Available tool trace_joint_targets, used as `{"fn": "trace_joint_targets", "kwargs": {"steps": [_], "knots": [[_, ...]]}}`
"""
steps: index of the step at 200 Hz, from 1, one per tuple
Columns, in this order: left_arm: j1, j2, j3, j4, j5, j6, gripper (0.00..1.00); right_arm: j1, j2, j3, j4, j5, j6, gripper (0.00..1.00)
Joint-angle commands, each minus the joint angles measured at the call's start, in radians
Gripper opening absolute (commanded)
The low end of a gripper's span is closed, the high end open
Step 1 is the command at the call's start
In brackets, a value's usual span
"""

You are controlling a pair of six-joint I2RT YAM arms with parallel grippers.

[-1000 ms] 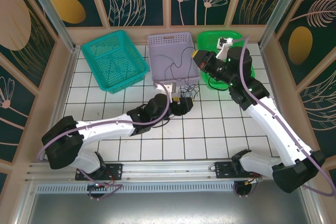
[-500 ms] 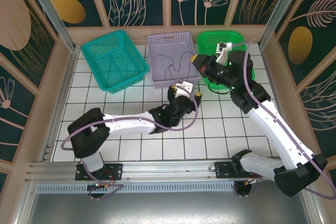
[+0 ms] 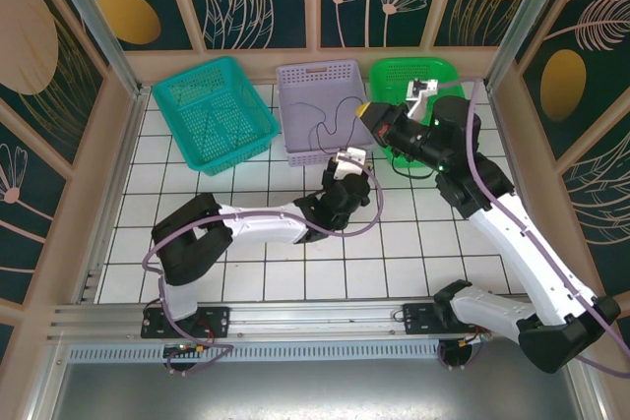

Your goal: Untangle the cables

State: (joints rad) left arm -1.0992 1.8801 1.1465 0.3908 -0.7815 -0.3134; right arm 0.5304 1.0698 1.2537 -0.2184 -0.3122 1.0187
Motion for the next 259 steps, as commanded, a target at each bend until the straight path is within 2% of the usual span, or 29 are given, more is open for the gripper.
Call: {"fn": "trace_joint_targets", "kwargs": {"steps": [1, 55, 95, 106, 125, 139, 160, 199, 224, 259], "knots": [[0.005, 0.011, -0.074, -0.035, 0.017, -0.104, 0.50, -0.025, 0.013, 0.129, 0.040, 0.016, -0.043, 0.00], [0.004, -0.001, -0.196, -0.055, 0.057, -0.210, 0.48, -0.078, 0.097, 0.306, 0.072, 0.010, -0.043, 0.00], [0.004, -0.014, -0.211, -0.116, 0.026, -0.275, 0.48, -0.109, 0.134, 0.389, 0.069, 0.015, -0.052, 0.00], [0.005, -0.039, -0.217, -0.142, 0.008, -0.301, 0.52, -0.110, 0.136, 0.396, 0.060, 0.017, -0.067, 0.00], [0.004, -0.129, -0.237, -0.186, 0.000, -0.362, 0.68, -0.109, 0.128, 0.377, 0.044, 0.025, -0.103, 0.00], [0.004, -0.240, -0.272, -0.179, 0.036, -0.397, 0.72, -0.113, 0.118, 0.350, 0.036, 0.021, -0.128, 0.00], [0.004, -0.401, -0.342, -0.107, 0.131, -0.420, 0.73, -0.116, 0.097, 0.294, 0.033, 0.027, -0.157, 0.00], [0.004, -0.603, -0.418, -0.015, 0.274, -0.478, 0.69, -0.118, 0.063, 0.174, 0.056, 0.026, -0.173, 0.00], [0.004, -0.653, -0.427, 0.058, 0.396, -0.513, 0.69, -0.116, 0.038, 0.101, 0.061, 0.032, -0.154, 0.00], [0.004, -0.602, -0.390, 0.128, 0.548, -0.518, 0.70, -0.107, 0.029, 0.050, 0.025, 0.041, -0.108, 0.00]]}}
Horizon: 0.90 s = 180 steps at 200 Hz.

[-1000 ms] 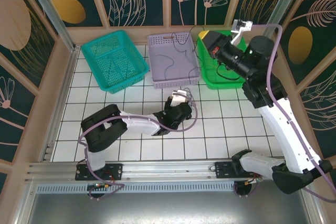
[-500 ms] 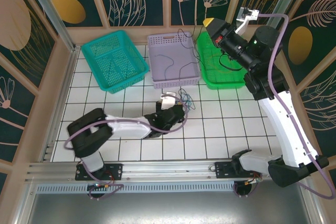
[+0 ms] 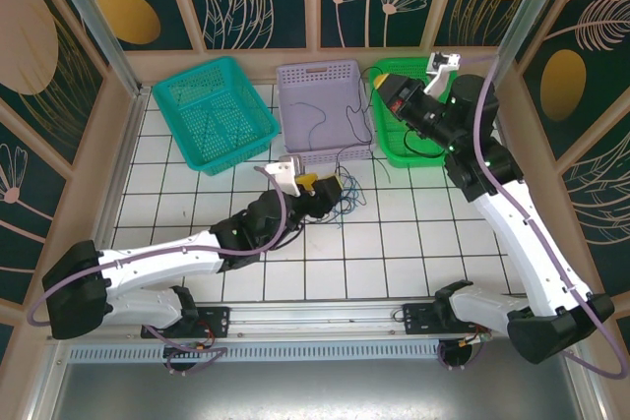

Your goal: Untangle the cables

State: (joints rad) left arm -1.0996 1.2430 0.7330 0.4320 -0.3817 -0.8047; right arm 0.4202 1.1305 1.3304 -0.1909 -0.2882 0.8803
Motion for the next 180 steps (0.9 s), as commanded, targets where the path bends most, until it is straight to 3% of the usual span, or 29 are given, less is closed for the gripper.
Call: {"fn": "trace_joint_targets", "kwargs": {"steps": [1, 39, 82, 133, 180], "knots": [[0.004, 0.038, 0.025, 0.088, 0.152, -0.027, 0.70, 0.005, -0.031, -0.030, -0.003, 0.018, 0.032, 0.00], [0.003, 0.121, 0.074, 0.142, 0.211, -0.038, 0.75, 0.058, -0.046, -0.083, 0.013, 0.052, 0.058, 0.00], [0.004, 0.159, 0.115, 0.098, 0.157, -0.027, 0.78, 0.099, -0.042, -0.089, 0.017, 0.070, 0.073, 0.00], [0.005, 0.174, 0.146, -0.096, -0.023, -0.022, 0.76, 0.121, -0.047, -0.090, 0.026, 0.067, 0.097, 0.00], [0.008, 0.190, 0.158, -0.068, -0.037, 0.015, 0.66, 0.161, -0.055, -0.091, 0.028, 0.073, 0.107, 0.00]]}}
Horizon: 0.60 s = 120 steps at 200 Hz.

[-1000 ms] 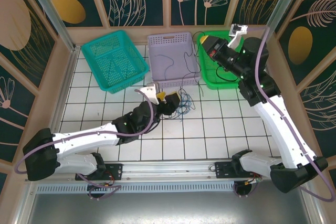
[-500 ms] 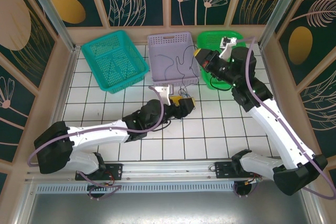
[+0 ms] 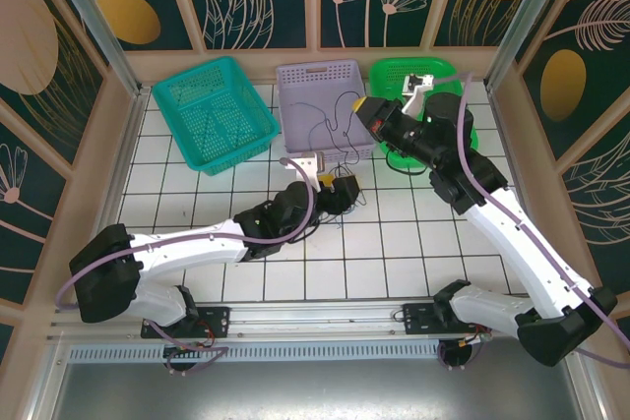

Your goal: Untangle the cables

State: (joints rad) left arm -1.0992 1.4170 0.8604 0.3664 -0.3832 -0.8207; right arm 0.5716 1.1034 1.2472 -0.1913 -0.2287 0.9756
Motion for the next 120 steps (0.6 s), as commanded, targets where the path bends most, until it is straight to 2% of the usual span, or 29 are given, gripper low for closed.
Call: {"fn": "trace_joint_targets", "kwargs": {"steps": [1, 33, 61, 67, 78, 120], "knots": [[0.007, 0.016, 0.031, 0.001, -0.034, 0.031, 0.66, 0.010, -0.028, -0.008, 0.028, 0.014, 0.012, 0.00], [0.011, 0.027, 0.033, 0.019, -0.036, 0.042, 0.54, 0.012, -0.027, -0.014, 0.039, 0.014, 0.017, 0.00], [0.012, 0.013, 0.025, 0.023, -0.058, 0.043, 0.34, 0.012, -0.027, -0.021, 0.044, 0.014, 0.017, 0.00], [0.013, 0.006, 0.023, 0.025, -0.060, 0.044, 0.25, 0.013, -0.027, -0.022, 0.044, 0.015, 0.018, 0.00], [0.012, -0.012, 0.019, 0.025, -0.060, 0.046, 0.00, 0.012, -0.028, -0.025, 0.042, 0.019, 0.012, 0.00], [0.013, -0.134, 0.033, -0.077, -0.024, 0.029, 0.00, -0.019, -0.012, -0.035, 0.032, 0.016, -0.043, 0.00]]}}
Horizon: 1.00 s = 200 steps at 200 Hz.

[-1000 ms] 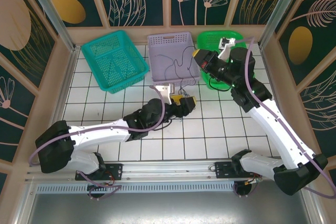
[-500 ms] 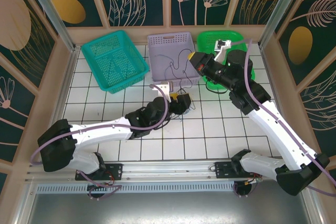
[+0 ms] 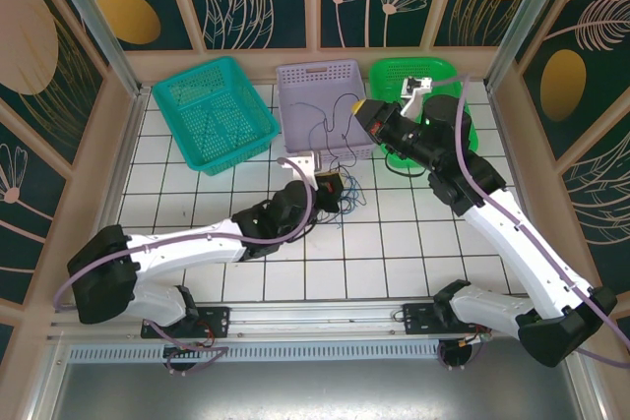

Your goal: Untangle the cables

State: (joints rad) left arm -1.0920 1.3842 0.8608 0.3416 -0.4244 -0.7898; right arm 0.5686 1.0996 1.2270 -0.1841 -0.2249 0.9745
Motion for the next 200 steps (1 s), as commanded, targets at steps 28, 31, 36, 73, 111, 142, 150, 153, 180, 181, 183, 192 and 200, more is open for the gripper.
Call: {"fn": "trace_joint_targets", "kwargs": {"steps": [28, 31, 36, 73, 111, 142, 150, 153, 180, 181, 183, 192, 200], "knots": [[0.005, -0.227, 0.095, -0.187, 0.072, 0.017, 0.00, -0.065, 0.035, -0.001, 0.023, -0.017, -0.102, 0.00], [0.005, -0.240, 0.105, -0.216, 0.071, 0.024, 0.00, -0.068, 0.040, 0.003, 0.023, -0.017, -0.106, 0.00], [0.004, -0.259, 0.145, -0.267, 0.060, 0.035, 0.00, -0.069, 0.050, 0.007, 0.024, -0.019, -0.114, 0.00], [0.006, -0.331, 0.372, -0.685, -0.226, 0.099, 0.00, -0.067, 0.133, 0.059, 0.095, -0.073, -0.128, 0.00], [0.123, -0.264, 0.550, -0.904, -0.449, 0.177, 0.00, -0.004, 0.287, 0.157, 0.208, -0.193, -0.117, 0.00], [0.401, -0.190, 0.665, -0.955, -0.361, 0.169, 0.00, 0.071, 0.413, 0.253, 0.297, -0.227, -0.098, 0.00], [0.454, -0.177, 0.679, -0.936, -0.333, 0.178, 0.00, 0.086, 0.442, 0.285, 0.321, -0.231, -0.092, 0.00], [0.470, -0.173, 0.682, -0.927, -0.324, 0.183, 0.00, 0.092, 0.453, 0.297, 0.327, -0.231, -0.091, 0.00], [0.585, -0.126, 0.716, -0.858, -0.267, 0.215, 0.00, 0.118, 0.576, 0.424, 0.382, -0.251, -0.068, 0.00], [0.587, -0.126, 0.716, -0.857, -0.266, 0.216, 0.00, 0.119, 0.580, 0.431, 0.383, -0.252, -0.066, 0.00], [0.598, -0.122, 0.720, -0.854, -0.261, 0.216, 0.00, 0.121, 0.592, 0.444, 0.387, -0.254, -0.065, 0.00], [0.638, -0.111, 0.727, -0.832, -0.235, 0.221, 0.00, 0.126, 0.636, 0.498, 0.396, -0.259, -0.061, 0.00], [0.677, -0.102, 0.733, -0.812, -0.214, 0.224, 0.00, 0.129, 0.677, 0.545, 0.401, -0.261, -0.059, 0.00]]}}
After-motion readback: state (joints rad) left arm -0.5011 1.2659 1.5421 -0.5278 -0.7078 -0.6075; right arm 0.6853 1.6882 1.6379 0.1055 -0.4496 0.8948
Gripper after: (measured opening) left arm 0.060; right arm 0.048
